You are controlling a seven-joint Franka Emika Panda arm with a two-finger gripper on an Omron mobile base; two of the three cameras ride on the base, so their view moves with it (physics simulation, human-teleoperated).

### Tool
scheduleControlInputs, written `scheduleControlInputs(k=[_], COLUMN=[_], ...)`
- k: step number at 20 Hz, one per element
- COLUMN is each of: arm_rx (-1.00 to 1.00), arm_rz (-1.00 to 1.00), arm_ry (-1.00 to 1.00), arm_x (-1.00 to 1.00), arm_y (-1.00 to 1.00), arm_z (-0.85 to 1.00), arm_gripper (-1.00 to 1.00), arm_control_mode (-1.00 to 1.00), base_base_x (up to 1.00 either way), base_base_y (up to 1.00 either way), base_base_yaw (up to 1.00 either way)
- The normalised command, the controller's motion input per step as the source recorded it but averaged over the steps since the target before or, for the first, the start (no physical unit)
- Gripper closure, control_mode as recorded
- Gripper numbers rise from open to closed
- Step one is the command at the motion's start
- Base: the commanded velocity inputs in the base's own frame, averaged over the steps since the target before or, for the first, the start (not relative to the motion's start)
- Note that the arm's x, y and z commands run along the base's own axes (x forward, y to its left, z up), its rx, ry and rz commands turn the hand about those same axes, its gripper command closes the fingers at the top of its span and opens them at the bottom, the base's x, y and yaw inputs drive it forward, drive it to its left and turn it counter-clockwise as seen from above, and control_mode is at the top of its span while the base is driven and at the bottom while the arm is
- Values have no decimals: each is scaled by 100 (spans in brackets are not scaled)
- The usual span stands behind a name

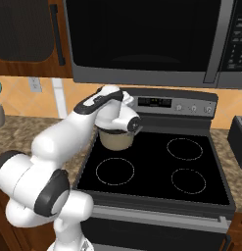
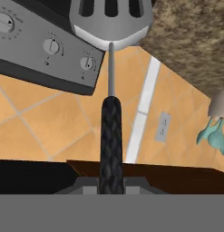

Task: Put the lime and lime in the pot. Retrieve the spatula and lightly stir the vegetables in the pot.

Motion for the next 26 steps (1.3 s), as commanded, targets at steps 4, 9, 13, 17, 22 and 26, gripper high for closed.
scheduleControlInputs(k=[4,9,13,17,22,26], arm_rx=[7,4,5,4,1,0], arm_rz=[-11,-8,-8,-8,-8,-8], arm_ry=[0,7,5,5,3,2], arm_x=[33,32,29,27,23,27], arm_y=[-11,-1,-5,-6,-3,-3], arm_z=[-16,-32,-24,-21,-27,-22], arm_gripper=[100,100,100,100,100,100], arm_control_mode=[-100,-100,-100,-100,-100,-100], base_base_x=[0,0,0,0,0,0], base_base_y=[0,0,0,0,0,0], base_base_yaw=[0,0,0,0,0,0])
